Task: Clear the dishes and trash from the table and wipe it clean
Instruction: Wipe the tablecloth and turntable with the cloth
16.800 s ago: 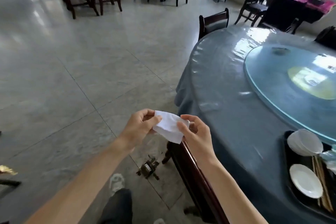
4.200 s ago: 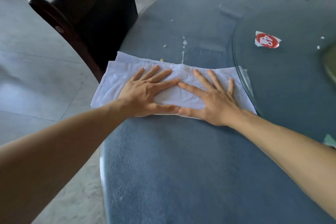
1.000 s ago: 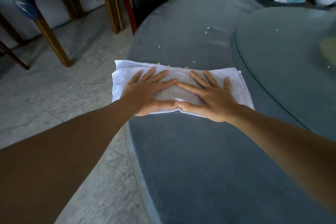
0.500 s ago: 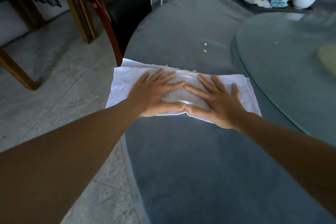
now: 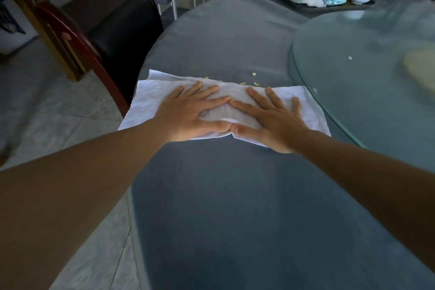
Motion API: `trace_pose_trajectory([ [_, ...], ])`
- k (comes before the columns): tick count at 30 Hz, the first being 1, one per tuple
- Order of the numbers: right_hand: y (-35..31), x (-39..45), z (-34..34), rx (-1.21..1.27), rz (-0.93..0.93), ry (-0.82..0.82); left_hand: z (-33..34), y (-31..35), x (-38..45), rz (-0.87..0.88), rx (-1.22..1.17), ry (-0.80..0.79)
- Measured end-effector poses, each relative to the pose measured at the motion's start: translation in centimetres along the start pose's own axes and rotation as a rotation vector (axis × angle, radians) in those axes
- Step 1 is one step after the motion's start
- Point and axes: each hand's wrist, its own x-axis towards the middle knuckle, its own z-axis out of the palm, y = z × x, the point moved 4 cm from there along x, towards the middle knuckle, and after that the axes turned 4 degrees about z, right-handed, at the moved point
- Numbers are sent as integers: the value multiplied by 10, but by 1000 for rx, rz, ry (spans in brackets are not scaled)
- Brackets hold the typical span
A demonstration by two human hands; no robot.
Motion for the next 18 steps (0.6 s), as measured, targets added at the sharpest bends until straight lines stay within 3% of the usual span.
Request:
trace_pose_trajectory([
  [18,25,173,-32,12,163,-8,-34,-107,180,155,-26,12],
])
